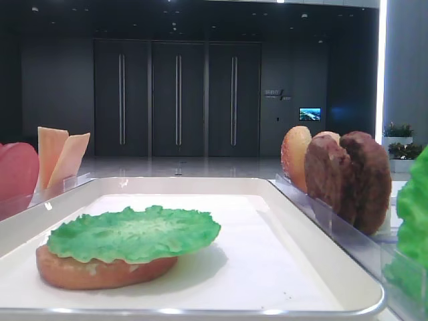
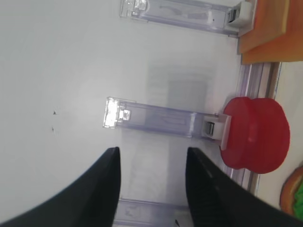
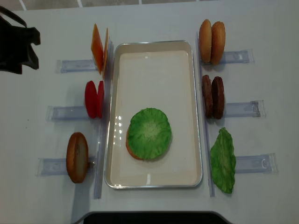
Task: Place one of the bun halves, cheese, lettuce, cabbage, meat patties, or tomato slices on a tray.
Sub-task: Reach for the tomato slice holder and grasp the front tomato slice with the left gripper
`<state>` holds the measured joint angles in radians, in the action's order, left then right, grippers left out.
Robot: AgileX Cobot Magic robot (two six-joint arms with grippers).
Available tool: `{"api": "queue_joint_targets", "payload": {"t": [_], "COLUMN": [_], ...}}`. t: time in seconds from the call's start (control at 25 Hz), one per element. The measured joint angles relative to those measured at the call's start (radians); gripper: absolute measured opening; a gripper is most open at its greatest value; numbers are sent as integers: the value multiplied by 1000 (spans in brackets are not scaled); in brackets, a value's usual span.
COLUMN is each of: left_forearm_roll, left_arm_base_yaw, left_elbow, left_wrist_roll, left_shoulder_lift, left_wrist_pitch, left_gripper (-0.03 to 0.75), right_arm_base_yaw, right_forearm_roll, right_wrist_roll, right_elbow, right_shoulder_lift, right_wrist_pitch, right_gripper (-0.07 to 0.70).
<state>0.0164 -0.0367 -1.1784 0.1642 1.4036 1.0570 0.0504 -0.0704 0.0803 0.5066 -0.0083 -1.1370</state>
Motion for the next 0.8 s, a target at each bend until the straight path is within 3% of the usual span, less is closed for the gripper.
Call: {"api": "queue_joint_targets", "payload": {"t": [0.4, 0.8], "left_forearm_roll": [-16, 10], "left_arm_base_yaw": [17, 356], "left_elbow": [-10, -14], "left_wrist_roll": [3, 207], "left_shoulder_lift": [50, 143], "left_wrist_pitch": [-1, -64], "left_gripper": [345, 346], "right_arm_base_yaw": [0, 0], "right_forearm_roll": [0, 0], "right_wrist_roll": [0, 0], "right_elbow": [0, 0], "right_shoulder_lift": [0, 0], "right_wrist_pitch": [0, 0], "right_gripper": [245, 244]}}
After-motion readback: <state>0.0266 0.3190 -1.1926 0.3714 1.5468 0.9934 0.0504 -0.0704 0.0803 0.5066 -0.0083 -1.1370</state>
